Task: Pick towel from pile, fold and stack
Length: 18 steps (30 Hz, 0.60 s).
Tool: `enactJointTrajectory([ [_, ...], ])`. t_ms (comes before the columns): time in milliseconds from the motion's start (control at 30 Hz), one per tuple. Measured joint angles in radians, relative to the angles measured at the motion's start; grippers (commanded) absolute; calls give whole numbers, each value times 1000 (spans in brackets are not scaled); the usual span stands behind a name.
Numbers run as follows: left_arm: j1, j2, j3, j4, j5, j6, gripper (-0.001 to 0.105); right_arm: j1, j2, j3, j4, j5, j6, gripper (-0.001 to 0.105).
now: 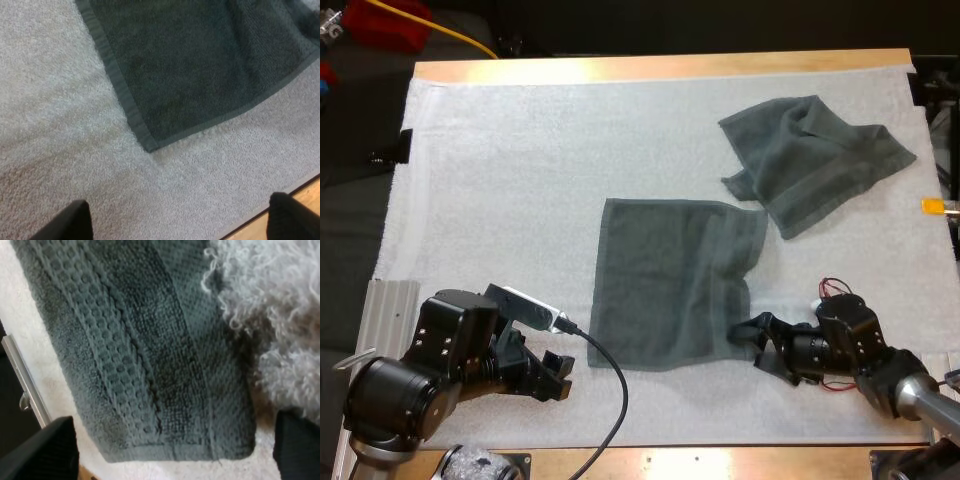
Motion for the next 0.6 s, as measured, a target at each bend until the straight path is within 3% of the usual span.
enactJointTrajectory([
  [167,0,0,0,0,0,0,69,0,6,0,-4,-4,1,55],
  [433,0,0,0,0,0,0,69,0,6,0,2,1,16,44],
  [467,0,0,0,0,0,0,69,0,6,0,7,1,16,40],
  [500,0,0,0,0,0,0,69,0,8,0,17,1,16,28],
  [533,0,0,0,0,0,0,69,0,8,0,17,2,16,22],
  [600,0,0,0,0,0,0,69,0,8,0,17,3,16,18],
])
